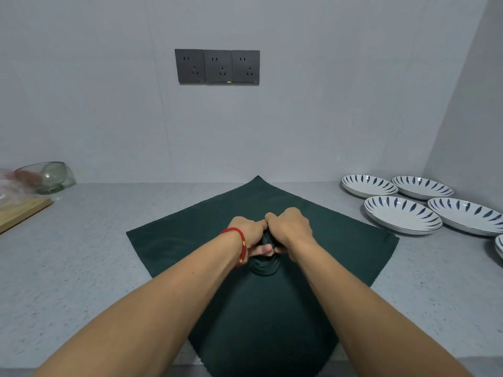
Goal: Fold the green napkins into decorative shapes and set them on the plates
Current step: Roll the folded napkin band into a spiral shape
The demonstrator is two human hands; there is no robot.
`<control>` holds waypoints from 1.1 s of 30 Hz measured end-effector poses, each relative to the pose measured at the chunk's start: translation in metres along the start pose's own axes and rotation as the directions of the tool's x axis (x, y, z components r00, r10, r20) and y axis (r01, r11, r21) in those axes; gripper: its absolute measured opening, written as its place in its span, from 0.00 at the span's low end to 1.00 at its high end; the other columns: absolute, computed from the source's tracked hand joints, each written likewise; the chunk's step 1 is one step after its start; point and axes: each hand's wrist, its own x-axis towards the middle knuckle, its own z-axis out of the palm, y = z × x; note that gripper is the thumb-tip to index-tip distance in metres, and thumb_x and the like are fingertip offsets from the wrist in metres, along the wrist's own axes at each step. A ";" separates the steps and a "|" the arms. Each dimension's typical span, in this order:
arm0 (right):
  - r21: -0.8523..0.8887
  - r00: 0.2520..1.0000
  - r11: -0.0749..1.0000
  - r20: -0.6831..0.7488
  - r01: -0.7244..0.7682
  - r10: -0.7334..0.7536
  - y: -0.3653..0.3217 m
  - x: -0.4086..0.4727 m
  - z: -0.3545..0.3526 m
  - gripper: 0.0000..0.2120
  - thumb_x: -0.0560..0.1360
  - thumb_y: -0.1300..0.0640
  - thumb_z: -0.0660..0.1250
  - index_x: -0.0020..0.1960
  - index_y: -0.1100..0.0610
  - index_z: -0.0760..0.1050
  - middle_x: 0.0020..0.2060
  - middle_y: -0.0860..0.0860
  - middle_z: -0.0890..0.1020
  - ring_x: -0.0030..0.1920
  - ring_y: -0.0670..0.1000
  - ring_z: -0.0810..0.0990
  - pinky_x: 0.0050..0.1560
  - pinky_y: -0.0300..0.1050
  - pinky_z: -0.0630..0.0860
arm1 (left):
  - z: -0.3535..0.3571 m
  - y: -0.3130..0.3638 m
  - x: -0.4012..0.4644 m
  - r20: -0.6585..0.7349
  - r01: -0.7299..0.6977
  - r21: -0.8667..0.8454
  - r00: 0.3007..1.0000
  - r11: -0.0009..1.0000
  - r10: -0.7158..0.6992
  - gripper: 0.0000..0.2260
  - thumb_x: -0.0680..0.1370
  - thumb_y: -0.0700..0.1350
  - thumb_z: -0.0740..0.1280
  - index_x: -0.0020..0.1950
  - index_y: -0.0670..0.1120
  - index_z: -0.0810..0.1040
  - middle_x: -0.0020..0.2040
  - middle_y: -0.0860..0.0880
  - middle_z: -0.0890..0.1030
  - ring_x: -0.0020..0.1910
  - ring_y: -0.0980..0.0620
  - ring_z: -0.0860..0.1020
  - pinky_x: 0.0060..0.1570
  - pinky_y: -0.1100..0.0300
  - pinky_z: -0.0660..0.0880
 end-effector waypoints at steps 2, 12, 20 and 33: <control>-0.027 0.993 0.999 -0.111 0.028 -0.031 0.008 0.001 0.007 0.15 0.77 0.51 0.62 0.35 0.56 0.66 0.39 0.54 0.78 0.38 0.59 0.77 0.40 0.47 0.74 | -0.001 -0.004 0.002 -0.090 -0.045 -0.036 0.995 0.998 0.041 0.08 0.80 0.40 0.63 0.48 0.35 0.76 0.32 0.40 0.78 0.15 0.48 0.72 0.16 0.66 0.66; 0.277 0.951 0.960 -0.307 0.050 0.039 0.029 0.015 -0.005 0.18 0.81 0.55 0.60 0.34 0.57 0.64 0.34 0.52 0.74 0.33 0.54 0.69 0.40 0.48 0.72 | -0.019 -0.008 0.008 -0.197 -0.164 -0.262 0.974 0.951 0.113 0.08 0.80 0.36 0.63 0.42 0.36 0.72 0.28 0.41 0.75 0.13 0.51 0.65 0.13 0.68 0.53; -0.326 0.964 0.945 -0.249 0.004 -0.090 0.059 0.005 0.019 0.10 0.83 0.54 0.59 0.47 0.58 0.72 0.50 0.56 0.79 0.52 0.61 0.78 0.48 0.50 0.70 | -0.017 -0.054 0.013 -0.329 -0.142 0.391 0.901 0.909 0.283 0.19 0.82 0.53 0.63 0.35 0.43 0.72 0.26 0.46 0.76 0.19 0.53 0.76 0.27 0.65 0.71; -0.365 0.716 0.742 -0.234 0.563 -0.658 0.070 -0.001 0.021 0.09 0.80 0.61 0.62 0.50 0.47 0.73 0.45 0.43 0.76 0.46 0.47 0.74 0.51 0.47 0.64 | -0.021 -0.045 0.023 -0.298 0.002 0.175 0.953 0.984 0.051 0.15 0.78 0.53 0.69 0.46 0.40 0.81 0.38 0.41 0.85 0.30 0.42 0.84 0.47 0.50 0.83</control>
